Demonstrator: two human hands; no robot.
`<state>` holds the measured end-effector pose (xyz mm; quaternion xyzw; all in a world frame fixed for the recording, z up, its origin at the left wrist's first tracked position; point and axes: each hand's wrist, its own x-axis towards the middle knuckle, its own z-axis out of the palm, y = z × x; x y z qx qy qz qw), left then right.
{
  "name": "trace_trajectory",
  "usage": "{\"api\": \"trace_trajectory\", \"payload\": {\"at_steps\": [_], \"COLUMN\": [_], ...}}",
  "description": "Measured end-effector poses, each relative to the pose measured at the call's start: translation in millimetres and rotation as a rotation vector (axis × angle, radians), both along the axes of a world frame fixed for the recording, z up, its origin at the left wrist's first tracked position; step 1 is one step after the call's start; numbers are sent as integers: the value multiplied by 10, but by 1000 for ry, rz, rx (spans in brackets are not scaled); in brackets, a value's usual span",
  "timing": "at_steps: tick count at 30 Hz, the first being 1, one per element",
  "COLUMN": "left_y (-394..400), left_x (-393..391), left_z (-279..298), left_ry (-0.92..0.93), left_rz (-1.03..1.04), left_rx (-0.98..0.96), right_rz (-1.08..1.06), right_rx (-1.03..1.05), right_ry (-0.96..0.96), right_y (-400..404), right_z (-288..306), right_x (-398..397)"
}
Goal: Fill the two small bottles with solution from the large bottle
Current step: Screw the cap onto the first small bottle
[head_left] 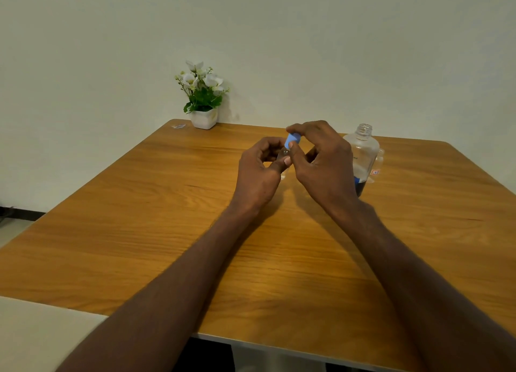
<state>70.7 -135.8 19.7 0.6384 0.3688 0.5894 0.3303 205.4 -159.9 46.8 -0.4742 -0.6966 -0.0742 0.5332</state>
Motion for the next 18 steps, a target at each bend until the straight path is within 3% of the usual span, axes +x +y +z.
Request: {"api": "trace_trajectory", "payload": {"at_steps": [18], "left_y": [-25], "left_x": [9], "left_z": [8], "left_ry": [15], "left_rz": [-4], "left_rx": [36], "right_rz": [-33], "right_rx": [-16], "right_ry": [-6], "right_y": [-2], "right_z": [-11], "right_x": [-17]}}
